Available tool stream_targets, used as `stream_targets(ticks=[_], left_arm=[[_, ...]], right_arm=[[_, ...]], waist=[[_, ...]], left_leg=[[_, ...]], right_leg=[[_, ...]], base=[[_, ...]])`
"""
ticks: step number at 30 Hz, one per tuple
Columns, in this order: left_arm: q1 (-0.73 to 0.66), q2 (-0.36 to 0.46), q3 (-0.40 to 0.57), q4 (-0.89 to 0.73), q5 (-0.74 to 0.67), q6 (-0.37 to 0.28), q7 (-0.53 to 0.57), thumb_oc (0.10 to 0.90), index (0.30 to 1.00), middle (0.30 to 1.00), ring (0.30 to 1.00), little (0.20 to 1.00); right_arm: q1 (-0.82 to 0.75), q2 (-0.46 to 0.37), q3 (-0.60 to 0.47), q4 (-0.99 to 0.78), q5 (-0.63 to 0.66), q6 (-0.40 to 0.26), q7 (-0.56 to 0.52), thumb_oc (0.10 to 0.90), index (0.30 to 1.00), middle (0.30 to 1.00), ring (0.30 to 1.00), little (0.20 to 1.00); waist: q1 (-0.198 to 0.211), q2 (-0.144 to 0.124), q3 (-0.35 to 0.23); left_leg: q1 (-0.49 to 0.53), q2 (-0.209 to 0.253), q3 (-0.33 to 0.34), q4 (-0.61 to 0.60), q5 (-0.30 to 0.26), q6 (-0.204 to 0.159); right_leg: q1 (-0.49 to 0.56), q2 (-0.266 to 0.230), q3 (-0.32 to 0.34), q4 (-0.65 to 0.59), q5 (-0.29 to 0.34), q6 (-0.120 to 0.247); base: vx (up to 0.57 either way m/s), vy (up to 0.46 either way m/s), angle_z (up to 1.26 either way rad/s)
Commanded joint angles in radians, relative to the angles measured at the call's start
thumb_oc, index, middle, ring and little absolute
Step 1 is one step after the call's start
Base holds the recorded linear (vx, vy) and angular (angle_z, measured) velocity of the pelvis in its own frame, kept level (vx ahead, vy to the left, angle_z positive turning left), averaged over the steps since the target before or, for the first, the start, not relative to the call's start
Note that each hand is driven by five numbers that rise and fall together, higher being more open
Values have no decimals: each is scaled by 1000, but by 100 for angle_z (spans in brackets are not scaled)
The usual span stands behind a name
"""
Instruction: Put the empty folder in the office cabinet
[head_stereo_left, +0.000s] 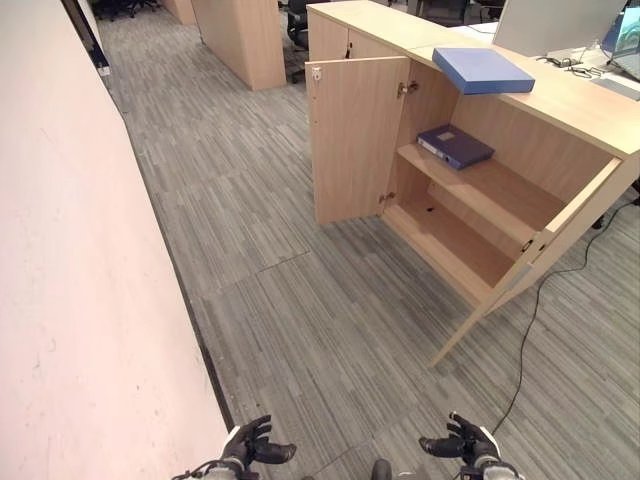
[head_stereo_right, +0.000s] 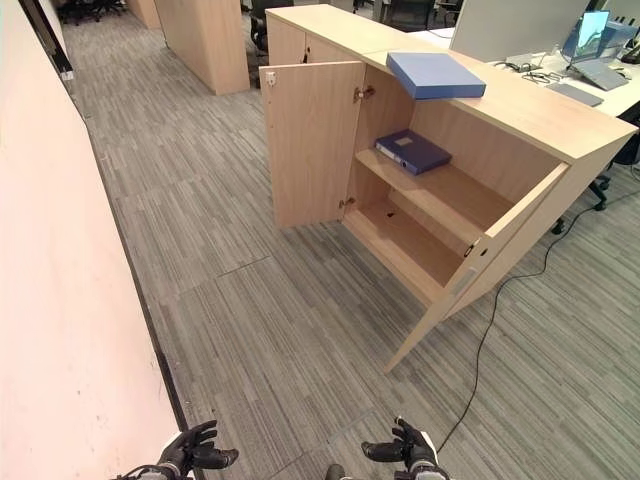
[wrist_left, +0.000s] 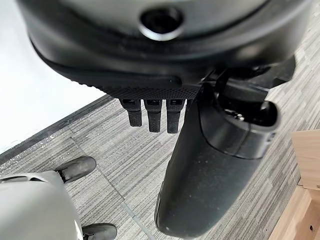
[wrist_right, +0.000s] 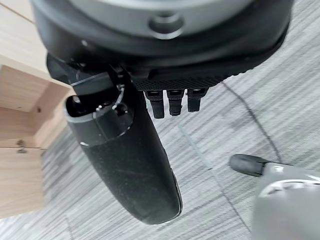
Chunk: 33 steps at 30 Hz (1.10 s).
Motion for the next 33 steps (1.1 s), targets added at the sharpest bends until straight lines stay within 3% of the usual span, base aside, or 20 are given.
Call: stream_targets(ticks=[1,33], left_arm=[[-69,35,-3,-22,-30,-65,1,800,900,900,900,900],[-66,11,16,75,12,-52,41,800,900,900,900,900]], right_arm=[[-56,-38,-22,-23,15,-48,-12,800,900,900,900,900],[-39,-29,5,63,-12,-23,-9,800,900,900,900,900]], waist=[[11,-15,-13],[22,-7,-16]], left_leg=[[80,68,59,-3,-38,-88],[67,90,31,-3,-6,-112]], right_leg=[[32,-103,30,28,-51,148],[66,-84,6,-30,-42,137]], base=[[0,0,0],[-4,-14,2]])
